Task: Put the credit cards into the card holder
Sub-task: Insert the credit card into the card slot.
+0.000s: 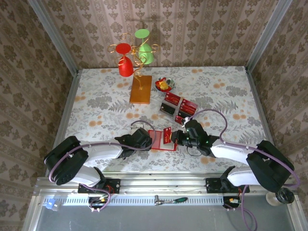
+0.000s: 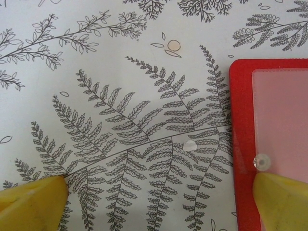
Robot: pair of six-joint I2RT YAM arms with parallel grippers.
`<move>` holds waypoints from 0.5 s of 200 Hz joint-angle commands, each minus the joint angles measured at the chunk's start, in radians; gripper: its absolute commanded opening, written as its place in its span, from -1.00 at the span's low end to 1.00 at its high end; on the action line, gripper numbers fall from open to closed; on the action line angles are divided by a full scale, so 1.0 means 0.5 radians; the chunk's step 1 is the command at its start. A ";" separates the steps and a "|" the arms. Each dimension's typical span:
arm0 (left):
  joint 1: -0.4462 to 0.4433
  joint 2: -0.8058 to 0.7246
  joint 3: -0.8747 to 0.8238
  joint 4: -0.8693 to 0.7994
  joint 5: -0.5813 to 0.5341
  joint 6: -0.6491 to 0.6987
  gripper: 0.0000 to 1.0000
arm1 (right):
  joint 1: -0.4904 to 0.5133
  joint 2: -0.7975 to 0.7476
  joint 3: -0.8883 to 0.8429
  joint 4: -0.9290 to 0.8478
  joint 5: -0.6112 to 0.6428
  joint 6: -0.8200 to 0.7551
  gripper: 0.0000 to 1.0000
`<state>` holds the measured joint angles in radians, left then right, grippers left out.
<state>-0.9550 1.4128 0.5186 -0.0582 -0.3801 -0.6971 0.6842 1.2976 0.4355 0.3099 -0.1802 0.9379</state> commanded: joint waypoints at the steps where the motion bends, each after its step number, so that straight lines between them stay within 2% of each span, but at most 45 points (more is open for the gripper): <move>1: -0.014 0.014 -0.052 -0.062 -0.046 -0.065 1.00 | 0.044 -0.052 -0.067 0.282 0.217 0.115 -1.00; 100: -0.026 0.015 -0.065 -0.049 -0.051 -0.091 1.00 | 0.181 0.175 -0.138 0.605 0.377 0.206 -1.00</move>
<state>-0.9615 1.4128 0.5102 -0.0452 -0.3981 -0.7151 0.7601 1.3663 0.3794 0.5449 -0.0509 1.0218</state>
